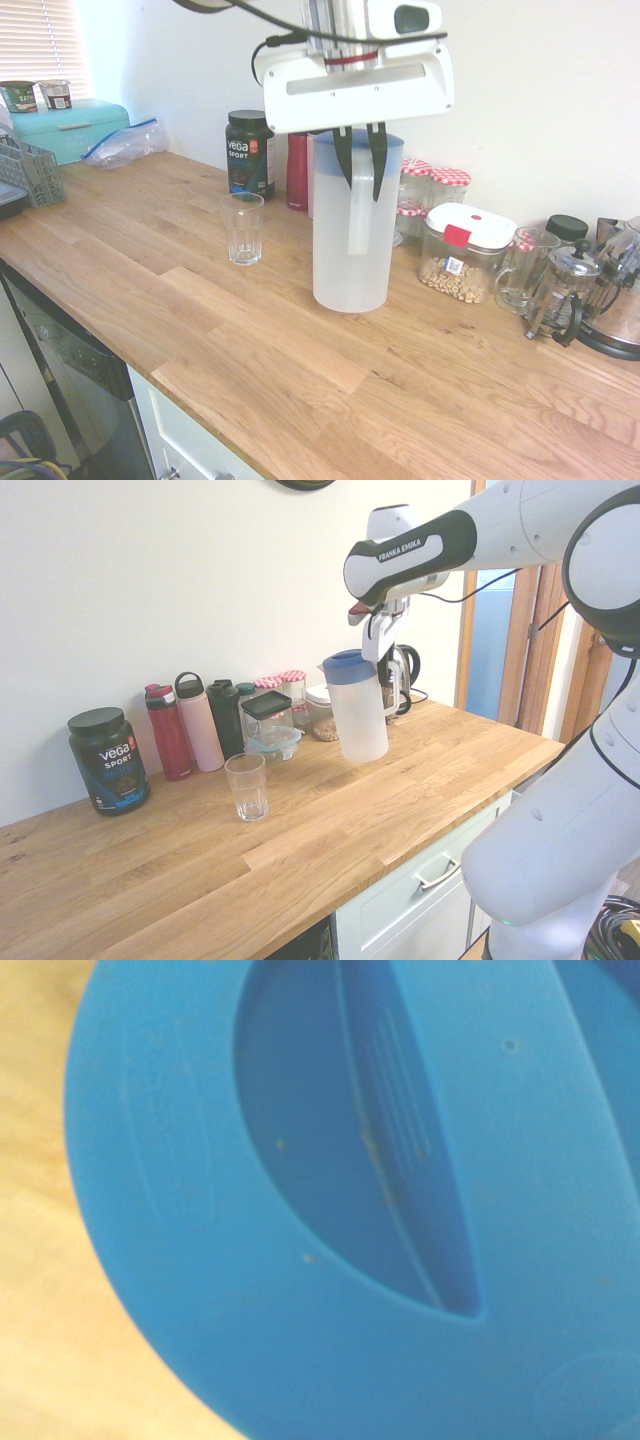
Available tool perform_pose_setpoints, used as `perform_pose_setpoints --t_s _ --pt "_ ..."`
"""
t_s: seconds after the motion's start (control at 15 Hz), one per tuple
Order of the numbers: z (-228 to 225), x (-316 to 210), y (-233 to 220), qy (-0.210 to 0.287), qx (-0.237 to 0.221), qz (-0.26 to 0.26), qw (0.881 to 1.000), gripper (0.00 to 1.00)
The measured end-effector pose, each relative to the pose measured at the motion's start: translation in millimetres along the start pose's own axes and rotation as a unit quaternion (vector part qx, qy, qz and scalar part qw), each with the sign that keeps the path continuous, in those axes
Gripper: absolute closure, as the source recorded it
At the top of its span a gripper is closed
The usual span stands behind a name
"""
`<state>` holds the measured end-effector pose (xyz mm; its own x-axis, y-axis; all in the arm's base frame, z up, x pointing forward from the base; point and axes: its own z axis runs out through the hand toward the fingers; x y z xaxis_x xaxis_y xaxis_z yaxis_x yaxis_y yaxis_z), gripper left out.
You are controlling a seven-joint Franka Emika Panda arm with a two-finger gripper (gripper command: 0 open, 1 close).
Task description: Pour me some water
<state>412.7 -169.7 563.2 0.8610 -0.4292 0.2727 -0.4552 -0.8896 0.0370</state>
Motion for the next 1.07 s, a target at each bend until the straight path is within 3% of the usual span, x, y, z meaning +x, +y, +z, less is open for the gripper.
perform_pose_setpoints --t_s 0.4,0.8,0.87,1.07 --pt "43 -10 21 0.038 -0.004 0.165 0.986 1.00" --pt "54 -12 22 0.032 -0.023 0.195 0.980 1.00" --pt "56 -12 21 0.029 -0.025 0.195 0.980 0.00" --pt "64 -12 21 0.016 -0.028 0.197 0.980 0.00"
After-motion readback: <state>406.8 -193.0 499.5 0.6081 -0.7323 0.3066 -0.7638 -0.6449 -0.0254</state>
